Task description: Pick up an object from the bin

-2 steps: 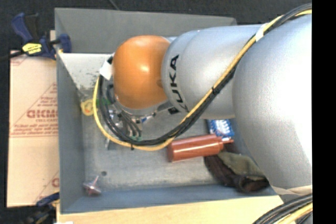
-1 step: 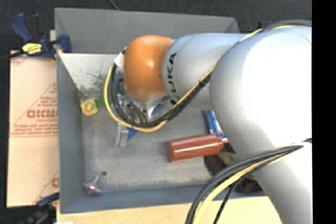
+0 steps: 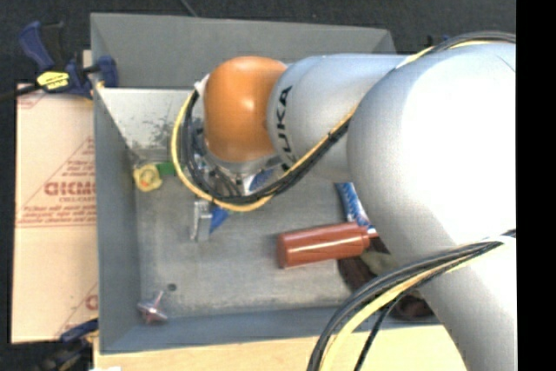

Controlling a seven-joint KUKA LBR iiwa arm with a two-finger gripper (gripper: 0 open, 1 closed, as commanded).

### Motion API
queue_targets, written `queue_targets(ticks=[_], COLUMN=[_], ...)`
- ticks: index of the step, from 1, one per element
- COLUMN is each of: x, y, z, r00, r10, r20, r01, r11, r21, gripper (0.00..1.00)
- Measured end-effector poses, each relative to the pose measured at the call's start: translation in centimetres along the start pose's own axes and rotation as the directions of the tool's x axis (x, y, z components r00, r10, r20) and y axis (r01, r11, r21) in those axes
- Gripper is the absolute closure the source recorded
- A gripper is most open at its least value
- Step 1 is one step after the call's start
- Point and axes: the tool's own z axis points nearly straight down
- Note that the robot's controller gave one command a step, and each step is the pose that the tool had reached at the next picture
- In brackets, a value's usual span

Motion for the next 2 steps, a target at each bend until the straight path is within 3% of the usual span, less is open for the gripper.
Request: queue_targets(ticks=[1,2], x=[1.1,2.0], y=[0.7,-6.1], z=[-4.3,-5.7], r00=[0.991,0.981], r10=[-0.134,-0.192], r20=[-0.007,0.002], r01=[0.134,0.192], r11=[0.991,0.981], r21=[0.003,0.001], gripper=[0.0,0.0])
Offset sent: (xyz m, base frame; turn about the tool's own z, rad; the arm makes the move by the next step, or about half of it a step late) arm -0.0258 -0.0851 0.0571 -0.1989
